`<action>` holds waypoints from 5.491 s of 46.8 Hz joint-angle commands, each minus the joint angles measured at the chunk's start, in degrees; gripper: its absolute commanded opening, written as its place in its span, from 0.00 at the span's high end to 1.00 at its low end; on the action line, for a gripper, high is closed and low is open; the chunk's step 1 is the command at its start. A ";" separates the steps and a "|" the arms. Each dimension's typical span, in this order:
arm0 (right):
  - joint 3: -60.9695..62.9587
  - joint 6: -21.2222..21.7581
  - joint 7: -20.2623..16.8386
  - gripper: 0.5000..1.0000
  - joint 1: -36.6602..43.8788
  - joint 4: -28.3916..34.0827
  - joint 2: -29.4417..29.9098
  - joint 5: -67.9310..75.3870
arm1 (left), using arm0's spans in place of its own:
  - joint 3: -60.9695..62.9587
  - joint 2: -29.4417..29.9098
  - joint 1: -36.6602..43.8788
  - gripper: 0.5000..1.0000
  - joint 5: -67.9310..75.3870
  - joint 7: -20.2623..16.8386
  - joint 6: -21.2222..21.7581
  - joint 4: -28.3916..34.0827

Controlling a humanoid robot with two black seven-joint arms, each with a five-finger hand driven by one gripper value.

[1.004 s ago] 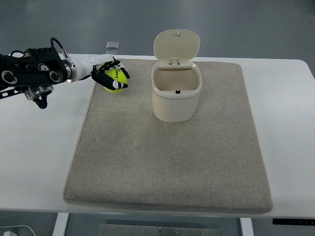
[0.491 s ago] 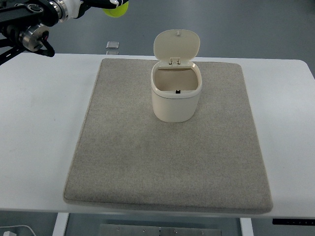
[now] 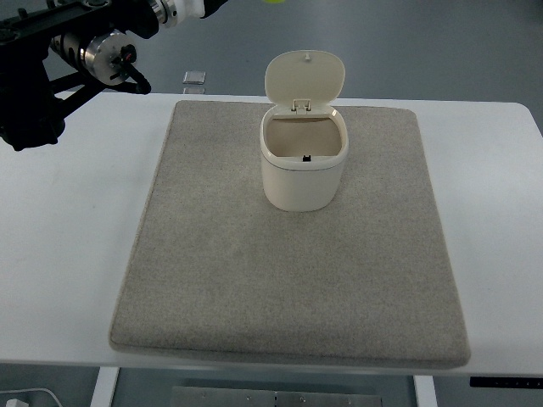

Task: Put tennis ball into box with left hand

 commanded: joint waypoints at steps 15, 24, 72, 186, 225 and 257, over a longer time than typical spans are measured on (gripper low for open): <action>0.00 0.00 0.00 0.12 0.00 -0.02 0.00 0.00 | -6.66 -1.29 1.03 1.00 7.41 -1.30 -4.40 -2.30; 0.00 0.00 0.00 0.12 0.00 -0.02 0.00 0.00 | -7.46 -2.08 1.82 1.00 12.69 -1.39 -4.75 -7.93; 0.00 0.00 0.00 0.12 0.00 -0.02 0.00 0.00 | 4.68 -1.65 3.49 1.00 18.76 -1.21 -5.81 -10.83; 0.00 0.00 0.00 0.12 0.00 -0.02 0.00 0.00 | -36.20 -16.76 24.32 0.54 -0.93 -5.61 0.96 27.57; 0.00 0.00 0.00 0.12 0.00 -0.02 0.00 0.00 | -36.02 -16.68 24.58 0.30 -0.84 -5.96 0.96 28.98; -0.18 0.09 0.00 0.12 -0.09 0.16 0.00 0.09 | -36.02 -16.15 28.36 0.23 -0.67 -6.13 1.23 28.89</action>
